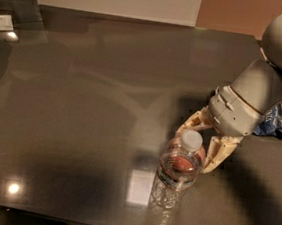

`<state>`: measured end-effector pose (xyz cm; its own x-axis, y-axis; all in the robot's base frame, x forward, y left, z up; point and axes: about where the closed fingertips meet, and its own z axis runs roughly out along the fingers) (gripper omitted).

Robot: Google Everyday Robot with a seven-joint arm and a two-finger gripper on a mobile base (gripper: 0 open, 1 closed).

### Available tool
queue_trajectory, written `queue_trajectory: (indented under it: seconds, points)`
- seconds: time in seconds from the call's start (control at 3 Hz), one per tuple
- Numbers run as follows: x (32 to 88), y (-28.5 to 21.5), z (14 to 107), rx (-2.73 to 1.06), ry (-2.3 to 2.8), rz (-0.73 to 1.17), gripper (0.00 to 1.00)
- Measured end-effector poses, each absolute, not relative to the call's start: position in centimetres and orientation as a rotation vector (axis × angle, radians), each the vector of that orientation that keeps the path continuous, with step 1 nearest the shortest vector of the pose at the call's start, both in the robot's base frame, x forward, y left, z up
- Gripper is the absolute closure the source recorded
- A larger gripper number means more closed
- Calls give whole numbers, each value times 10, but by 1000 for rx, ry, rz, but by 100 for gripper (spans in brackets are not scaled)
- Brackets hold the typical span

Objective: Move apple near water bottle

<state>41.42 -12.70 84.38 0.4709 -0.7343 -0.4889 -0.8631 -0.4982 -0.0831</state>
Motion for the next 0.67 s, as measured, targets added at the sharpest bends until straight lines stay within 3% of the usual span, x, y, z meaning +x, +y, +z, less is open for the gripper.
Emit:
queue_trajectory:
  seconds: [0.33,0.67]
  points:
    - [413,-126,839,-2410,1354,563,12]
    - [415,-124,840,-2406,1353,552,0]
